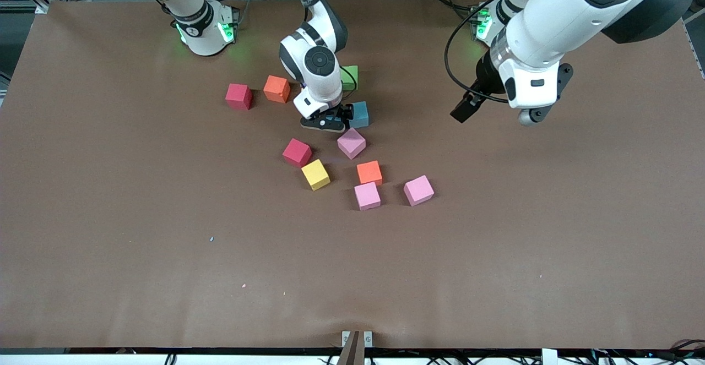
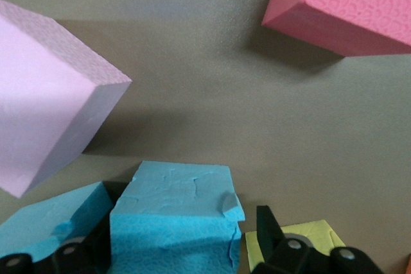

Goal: Arrange 11 blocks into digit 3

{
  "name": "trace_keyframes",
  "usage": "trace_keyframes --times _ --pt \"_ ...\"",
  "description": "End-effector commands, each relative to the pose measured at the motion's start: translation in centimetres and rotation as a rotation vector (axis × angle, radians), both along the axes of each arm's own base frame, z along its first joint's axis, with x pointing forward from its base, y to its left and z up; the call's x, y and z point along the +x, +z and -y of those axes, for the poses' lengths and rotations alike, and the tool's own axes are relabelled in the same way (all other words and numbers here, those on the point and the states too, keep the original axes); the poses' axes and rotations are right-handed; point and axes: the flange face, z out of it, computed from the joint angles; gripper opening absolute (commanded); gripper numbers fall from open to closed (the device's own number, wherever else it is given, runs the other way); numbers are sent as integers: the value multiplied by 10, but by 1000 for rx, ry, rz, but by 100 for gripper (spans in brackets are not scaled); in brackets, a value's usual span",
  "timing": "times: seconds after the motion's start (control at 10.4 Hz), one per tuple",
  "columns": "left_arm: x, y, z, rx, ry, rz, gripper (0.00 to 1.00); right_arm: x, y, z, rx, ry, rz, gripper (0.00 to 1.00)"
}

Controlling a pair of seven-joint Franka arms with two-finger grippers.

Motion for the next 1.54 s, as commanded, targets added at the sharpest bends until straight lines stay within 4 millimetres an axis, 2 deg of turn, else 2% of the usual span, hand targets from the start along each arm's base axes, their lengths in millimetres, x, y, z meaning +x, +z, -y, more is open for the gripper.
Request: trace_keyframes --times 0.0,0.29,0.38,0.58,0.96,1.44 --pt "-8 5 -2 33 -215 32 100 1 3 -6 25 -42 -4 33" --pt "-5 5 -6 61 -326 58 100 9 26 -3 51 22 -15 31" --pt "-5 4 -10 91 -396 63 100 16 34 6 54 63 -33 31" --pt "-2 4 -16 99 -408 66 100 30 43 22 71 158 -50 31" --pt "-4 4 -14 103 -410 58 100 38 35 35 59 204 -53 31" --pt "-6 5 -11 103 -412 59 100 28 16 51 28 227 -78 32"
